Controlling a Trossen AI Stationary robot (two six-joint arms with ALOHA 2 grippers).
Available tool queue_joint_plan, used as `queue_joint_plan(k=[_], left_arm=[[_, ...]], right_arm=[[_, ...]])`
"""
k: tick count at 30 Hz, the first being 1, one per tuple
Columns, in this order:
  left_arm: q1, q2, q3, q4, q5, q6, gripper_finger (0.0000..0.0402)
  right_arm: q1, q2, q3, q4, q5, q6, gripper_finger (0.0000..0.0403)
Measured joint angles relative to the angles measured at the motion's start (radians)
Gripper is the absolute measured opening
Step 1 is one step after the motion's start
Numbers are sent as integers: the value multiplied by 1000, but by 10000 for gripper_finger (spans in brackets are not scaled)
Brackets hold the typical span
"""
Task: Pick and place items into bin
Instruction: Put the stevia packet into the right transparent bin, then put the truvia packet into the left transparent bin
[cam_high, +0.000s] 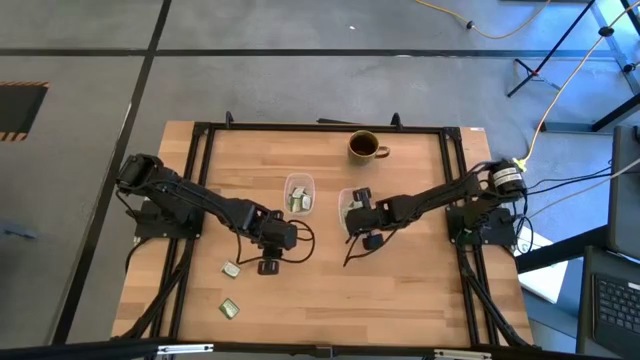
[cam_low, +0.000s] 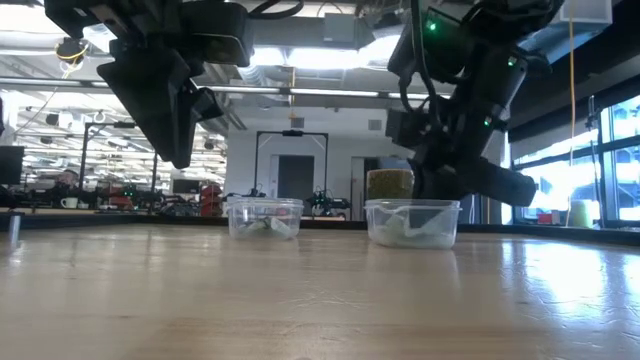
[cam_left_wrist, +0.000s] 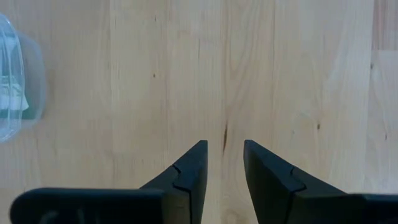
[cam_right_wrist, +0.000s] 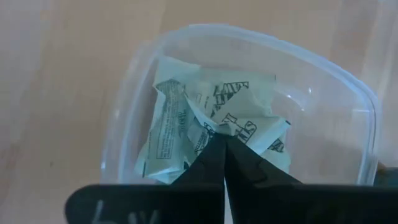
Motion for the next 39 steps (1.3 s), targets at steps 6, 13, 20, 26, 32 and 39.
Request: queue_joint_plan(k=[6, 13, 20, 26, 32, 39], left_arm=[[0, 0, 0, 0, 0, 0, 98], [0, 0, 0, 0, 0, 0, 98], [0, 0, 0, 0, 0, 0, 98], [0, 0, 0, 0, 0, 0, 98], [0, 0, 0, 0, 0, 0, 98], [0, 0, 0, 0, 1, 0, 98]], right_arm=[[-4, 4, 0, 1, 3, 0, 0], [-4, -1, 1, -5, 3, -20, 21], [-4, -27, 18, -10, 3, 0, 36], [-9, -35, 26, -13, 3, 4, 62], [-35, -36, 26, -20, 90, 134, 100], [-52, -37, 26, -38, 91, 134, 114]])
